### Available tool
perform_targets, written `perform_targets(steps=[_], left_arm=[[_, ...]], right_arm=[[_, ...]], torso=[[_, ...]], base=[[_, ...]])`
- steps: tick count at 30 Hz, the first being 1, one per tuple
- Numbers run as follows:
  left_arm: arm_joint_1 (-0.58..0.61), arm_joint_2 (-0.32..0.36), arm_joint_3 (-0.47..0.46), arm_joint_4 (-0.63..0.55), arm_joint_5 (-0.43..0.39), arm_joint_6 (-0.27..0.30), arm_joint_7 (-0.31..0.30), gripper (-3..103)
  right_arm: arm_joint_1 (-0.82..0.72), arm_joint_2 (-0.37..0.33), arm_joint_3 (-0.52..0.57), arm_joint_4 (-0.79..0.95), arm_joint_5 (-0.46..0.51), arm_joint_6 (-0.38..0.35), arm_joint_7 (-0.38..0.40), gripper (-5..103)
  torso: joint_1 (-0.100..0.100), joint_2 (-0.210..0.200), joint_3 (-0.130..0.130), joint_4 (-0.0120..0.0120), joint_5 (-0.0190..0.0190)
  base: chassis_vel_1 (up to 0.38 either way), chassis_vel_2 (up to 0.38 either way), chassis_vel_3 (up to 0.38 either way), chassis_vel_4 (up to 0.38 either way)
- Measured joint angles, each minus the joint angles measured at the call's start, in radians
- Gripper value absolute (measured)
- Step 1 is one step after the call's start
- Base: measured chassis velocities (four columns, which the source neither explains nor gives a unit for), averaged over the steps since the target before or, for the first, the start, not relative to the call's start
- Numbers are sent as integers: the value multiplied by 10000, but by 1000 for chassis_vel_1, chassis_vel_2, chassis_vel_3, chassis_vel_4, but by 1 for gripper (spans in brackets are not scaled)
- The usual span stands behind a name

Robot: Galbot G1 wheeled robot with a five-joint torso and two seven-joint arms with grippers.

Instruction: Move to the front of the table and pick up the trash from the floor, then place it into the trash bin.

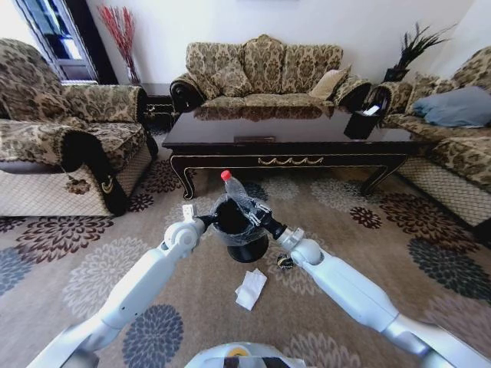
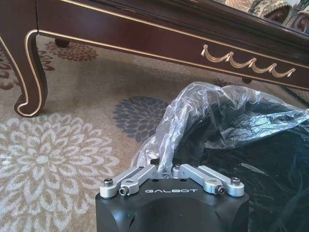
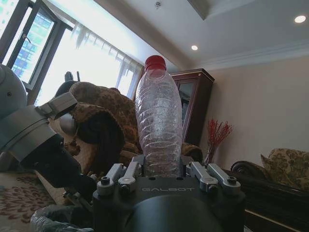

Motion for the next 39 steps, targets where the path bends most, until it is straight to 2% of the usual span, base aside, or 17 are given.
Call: perform_targets(steps=[1, 3, 4, 9, 11, 12, 13, 15, 18, 26, 29, 30, 31, 35, 36, 37, 39], left_arm=[[0, 0, 0, 0, 0, 0, 0, 4], [-51, 0, 5, 55, -1, 0, 4, 4], [-80, 1, 6, 84, -3, 0, 9, 4], [-138, 69, 6, 183, -10, -1, 40, 4], [-138, 93, 6, 214, -8, 0, 42, 4], [-127, 119, 2, 247, 9, -1, 46, 4], [-115, 127, -4, 259, 19, -1, 50, 4], [-46, 165, -49, 286, 54, -1, 67, 4], [21, 222, -110, 285, 72, -1, 77, 4], [535, 735, -710, -24, 140, -12, 105, 4], [972, 1288, -1231, -336, 119, -12, 142, 4], [1165, 1594, -1456, -485, 93, -19, 170, 4], [1165, 1594, -1456, -485, 93, -19, 170, 4], [1644, 2324, -2029, -922, -38, -54, 204, 4], [1843, 2503, -2257, -1100, -84, -63, 205, 4], [1843, 2503, -2257, -1100, -84, -63, 205, 4], [2134, 2726, -2571, -1342, -141, -70, 206, 4]], right_arm=[[0, 0, 0, 0, 0, 0, 0, 33], [3, -2, -5, -8, 0, 5, -25, 43], [-7, -4, -5, -8, 0, 5, -39, 43], [-127, -12, 19, 89, 0, 19, -90, 65], [-145, -20, 36, 130, 0, 20, -93, 65], [-160, -29, 56, 179, -3, 21, -95, 76], [-163, -31, 61, 195, -3, 21, -96, 76], [-178, -42, 115, 276, -4, 21, -96, 86], [-213, -53, 192, 369, 6, 20, -73, 96], [-583, -166, 723, 660, 87, -383, 438, 100], [-1069, -241, 1118, 681, -76, -1156, 1460, 100], [-1291, -285, 1277, 644, -164, -1572, 2051, 100], [-1291, -285, 1277, 644, -164, -1572, 2051, 100], [-1816, -339, 1563, 476, -174, -2816, 3587, 100], [-1999, -338, 1575, 447, 79, -3383, 4328, 100], [-1999, -338, 1575, 447, 79, -3383, 4328, 100], [-2226, -295, 1533, 500, 715, -4124, 5368, 100]], torso=[[0, 0, 0, 0, 0], [0, 0, 0, 0, 0], [0, 0, 0, 0, 0], [0, 0, 0, -1, 0], [0, 0, 0, -1, 0], [0, 0, 0, 0, -1], [-1, 0, 0, 0, 0], [0, 0, 0, -1, -1], [0, 0, 0, -1, -1], [0, 0, 0, -1, -2], [-1, 0, 0, 0, -2], [-1, 0, -1, 0, 0], [-1, 0, -1, 0, 0], [-2, 0, -1, 2, -1], [-2, 0, -1, -1, -1], [-2, 0, -1, -1, -1], [-2, 0, -1, -4, -2]], base=[[0, 0, 0, 0], [0, 0, 0, 0], [0, 0, 0, 0], [0, 0, 0, 0], [0, 0, 0, 0], [0, 0, 0, 0], [0, 0, 0, 0], [0, 0, 0, 0], [0, 0, 0, 0], [0, 0, 0, 0], [0, 0, 0, 0], [0, 0, 0, 0], [0, 0, 0, 0], [0, 0, 0, 0], [0, 0, 0, 0], [0, 0, 0, 0], [0, 0, 0, 0]])
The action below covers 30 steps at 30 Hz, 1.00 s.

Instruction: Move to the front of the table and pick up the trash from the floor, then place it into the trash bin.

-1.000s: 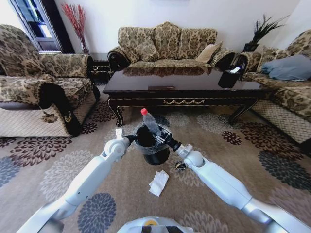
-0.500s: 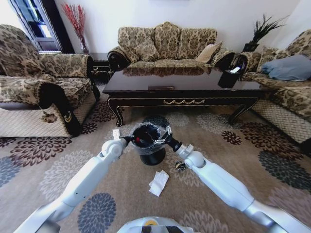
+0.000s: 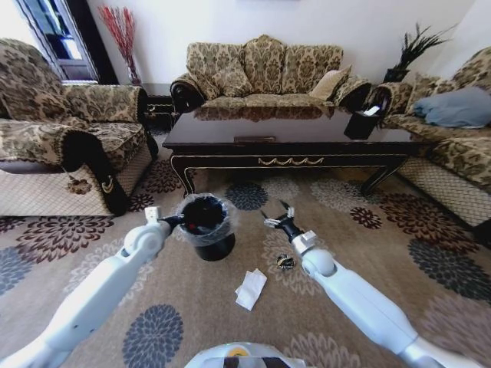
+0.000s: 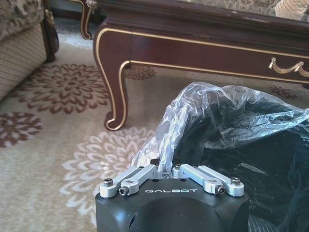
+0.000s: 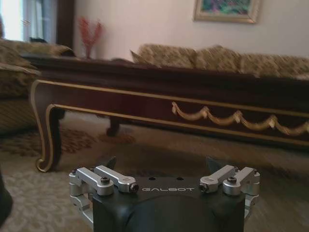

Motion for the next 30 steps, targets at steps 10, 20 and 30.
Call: perform_targets(steps=[10, 20, 30], left_arm=[[937, 789, -1014, -836, -315, 23, -175, 4], [1404, 1090, -1581, -1527, -685, 121, -471, 4], [1591, 1159, -1827, -1736, -810, 188, -587, 4]], right_arm=[[-597, 602, -299, 985, 4498, -2896, 3985, 100], [-986, 1356, 191, 1441, 7600, -3987, 5551, 100], [-1435, 3069, 1759, 339, 7469, -3996, 5533, 100]], torso=[[0, 1, 0, 4, 0], [-1, 0, 0, 5, 1], [0, 0, 2, 4, 0]], base=[[0, 0, 0, 0], [0, 0, 0, 0], [0, 0, 0, 0]])
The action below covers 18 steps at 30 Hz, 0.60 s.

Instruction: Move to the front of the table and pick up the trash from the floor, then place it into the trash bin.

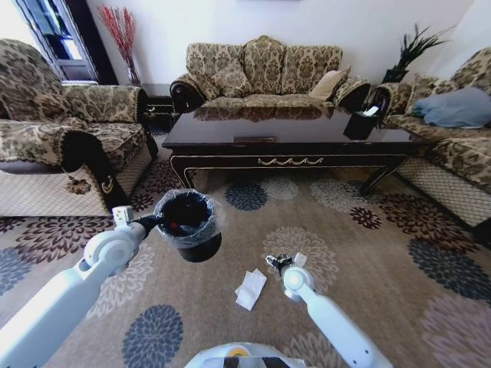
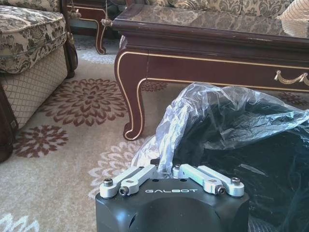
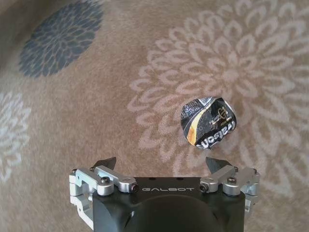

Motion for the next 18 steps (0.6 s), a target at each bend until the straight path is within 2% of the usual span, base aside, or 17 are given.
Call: perform_targets(steps=[10, 18], left_arm=[[-196, 222, -42, 130, -292, 129, -116, 4], [-161, 260, -109, 134, -375, 140, -152, 4]], right_arm=[[216, 925, 1015, -1462, -69, 307, -67, 100], [450, 1222, 1186, -2227, -436, 444, -396, 100]], torso=[[1, 0, 0, 0, 1], [1, 0, 0, -2, 1]], base=[[0, 0, 0, 0], [0, 0, 0, 0]])
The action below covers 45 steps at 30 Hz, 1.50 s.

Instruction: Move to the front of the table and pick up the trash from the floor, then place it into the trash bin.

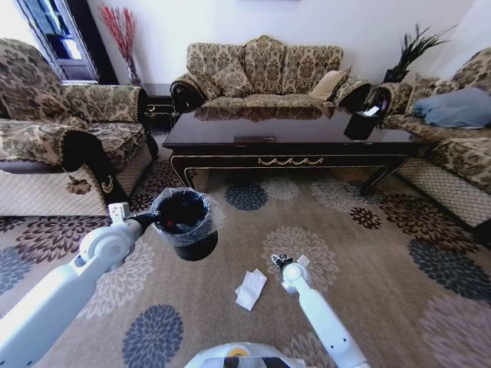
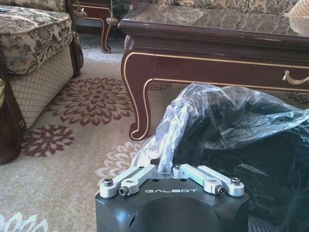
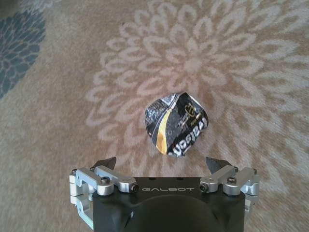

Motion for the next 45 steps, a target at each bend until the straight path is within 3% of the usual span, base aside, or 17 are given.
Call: perform_targets(steps=[9, 14, 17, 19, 24, 26, 30, 32, 36, 45], left_arm=[[115, 97, -103, -36, -65, 3, -38, 4], [139, 124, -115, -72, -109, 7, -73, 4], [153, 122, -113, -83, -110, 9, -83, 4], [152, 119, -102, -82, -108, 9, -85, 4], [133, 81, -21, -75, -96, 10, -94, 4], [133, 79, -19, -75, -95, 10, -96, 4], [178, 82, -24, -89, -87, 10, -104, 4], [190, 83, -29, -92, -83, 10, -105, 4], [213, 75, -40, -100, -61, 10, -106, 4], [266, -88, 3, -108, 40, 10, -102, 4]], right_arm=[[631, 400, 234, -1309, -492, 240, -500, 103], [785, 441, 298, -1878, -748, 361, -694, 95], [901, 465, 410, -2220, -848, 438, -818, 82], [922, 472, 434, -2285, -869, 449, -842, 82], [1031, 476, 440, -2648, -1094, 487, -1013, 54], [1056, 476, 435, -2699, -1137, 493, -1030, 54], [1121, 466, 394, -2788, -1300, 518, -1087, 33], [1121, 463, 386, -2787, -1336, 521, -1095, 33], [1076, 430, 372, -2734, -1464, 539, -1117, 13], [752, -90, 221, -1863, -1436, 585, -1247, 6]], torso=[[0, 0, 0, 2, 0], [0, 0, 0, 1, 1], [0, 0, 0, 1, 0], [0, 0, 0, 2, 1], [0, 0, 0, 1, 1], [0, 0, 0, 1, 1], [0, 0, -2, 3, 0], [0, 0, -2, 3, 0], [0, 1, -3, 4, 0], [0, 0, 0, -3, 3]], base=[[0, 0, 0, 0], [0, 0, 0, 0], [0, 0, 0, 0], [0, 0, 0, 0], [0, 0, 0, 0], [0, 0, 0, 0], [0, 0, 0, 0], [0, 0, 0, 0], [0, 0, 0, 0], [0, 0, 0, 0]])
